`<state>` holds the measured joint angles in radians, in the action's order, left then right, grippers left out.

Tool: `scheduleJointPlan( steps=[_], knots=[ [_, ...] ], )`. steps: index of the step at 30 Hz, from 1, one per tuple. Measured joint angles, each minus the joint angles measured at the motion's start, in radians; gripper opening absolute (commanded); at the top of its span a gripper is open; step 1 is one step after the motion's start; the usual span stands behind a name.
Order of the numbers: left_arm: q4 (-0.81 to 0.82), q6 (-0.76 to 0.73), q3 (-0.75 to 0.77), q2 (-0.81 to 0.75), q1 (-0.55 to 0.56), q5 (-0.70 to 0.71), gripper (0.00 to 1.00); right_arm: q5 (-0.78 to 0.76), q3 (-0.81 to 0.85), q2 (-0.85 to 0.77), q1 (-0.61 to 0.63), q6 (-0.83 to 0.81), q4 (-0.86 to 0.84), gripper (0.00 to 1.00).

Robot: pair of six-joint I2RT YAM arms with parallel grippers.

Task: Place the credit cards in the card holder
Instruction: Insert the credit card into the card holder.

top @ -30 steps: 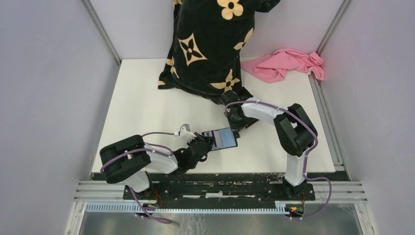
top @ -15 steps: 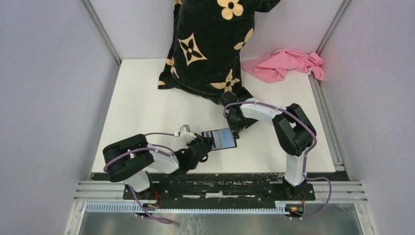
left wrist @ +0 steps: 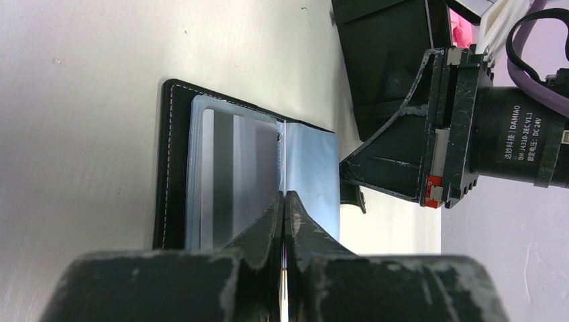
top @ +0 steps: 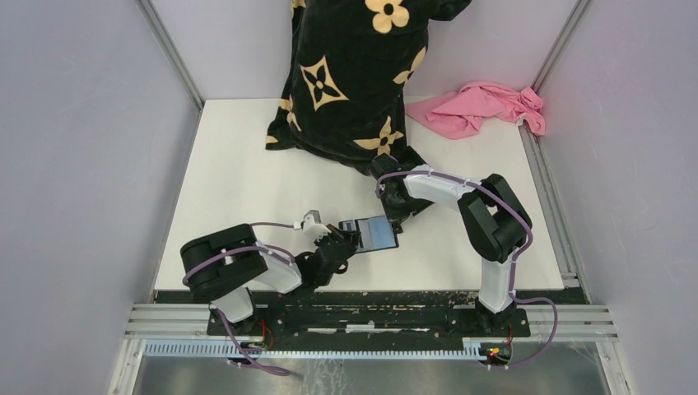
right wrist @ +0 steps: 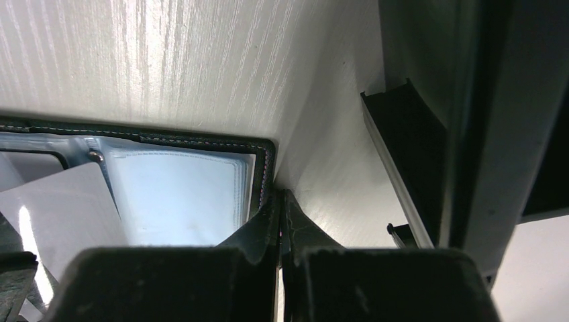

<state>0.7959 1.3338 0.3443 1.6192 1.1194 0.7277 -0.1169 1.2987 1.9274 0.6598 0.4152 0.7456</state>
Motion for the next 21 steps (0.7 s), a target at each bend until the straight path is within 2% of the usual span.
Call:
scheduleJointPlan(
  steps=[21],
  knots=[
    [0.165, -0.024, -0.024, 0.055, 0.0, -0.006, 0.03, -0.004, 0.0, 0.001, 0.002, 0.0, 0.0, 0.01]
  ],
)
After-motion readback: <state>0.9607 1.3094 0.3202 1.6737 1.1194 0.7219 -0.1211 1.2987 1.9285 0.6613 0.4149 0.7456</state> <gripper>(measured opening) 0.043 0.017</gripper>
